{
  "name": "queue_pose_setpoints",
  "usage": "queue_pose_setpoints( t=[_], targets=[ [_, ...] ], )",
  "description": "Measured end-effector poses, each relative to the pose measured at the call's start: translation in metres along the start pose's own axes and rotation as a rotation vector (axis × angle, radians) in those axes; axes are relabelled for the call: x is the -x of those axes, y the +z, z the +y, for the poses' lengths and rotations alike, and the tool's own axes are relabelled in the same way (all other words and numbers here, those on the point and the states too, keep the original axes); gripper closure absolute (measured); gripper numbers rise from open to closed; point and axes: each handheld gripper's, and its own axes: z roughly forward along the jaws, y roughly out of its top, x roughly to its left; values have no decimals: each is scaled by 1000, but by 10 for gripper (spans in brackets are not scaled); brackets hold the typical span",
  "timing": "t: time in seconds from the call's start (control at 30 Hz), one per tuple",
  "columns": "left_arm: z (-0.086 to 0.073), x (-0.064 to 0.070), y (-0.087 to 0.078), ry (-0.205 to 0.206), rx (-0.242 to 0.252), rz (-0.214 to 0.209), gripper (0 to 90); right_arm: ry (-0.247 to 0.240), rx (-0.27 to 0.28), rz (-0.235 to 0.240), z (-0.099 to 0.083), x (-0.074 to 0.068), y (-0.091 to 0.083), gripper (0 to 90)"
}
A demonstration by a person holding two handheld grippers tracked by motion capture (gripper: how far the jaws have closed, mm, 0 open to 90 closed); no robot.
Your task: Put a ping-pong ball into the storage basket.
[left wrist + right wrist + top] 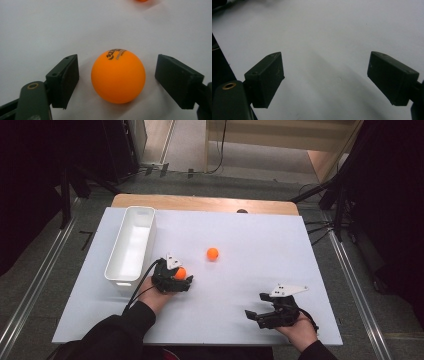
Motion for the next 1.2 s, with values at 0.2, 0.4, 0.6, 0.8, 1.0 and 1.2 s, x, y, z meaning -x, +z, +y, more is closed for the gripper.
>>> queue_pose_setpoints(
  t=[0.2,0.4,0.6,0.8,1.0,1.2],
  targets=[
    [0,1,-2,3,5,-10,331,0,-8,2,0,0,0,123],
    [1,0,-3,2,-5,-4,392,-1,-8,4,0,0,1,123],
    [2,-2,-4,-19,-4,4,458,1,-9,7,0,-1,1,123],
    [2,-1,-4,-11,0,1,497,-11,-10,17,0,-1,1,123],
    [2,-2,-4,-13,-4,-2,502,-8,-13,18,0,-1,1,123],
    [2,-2,-5,-18,5,-11,503,-9,-15,15,0,-1,1,123]
  ],
)
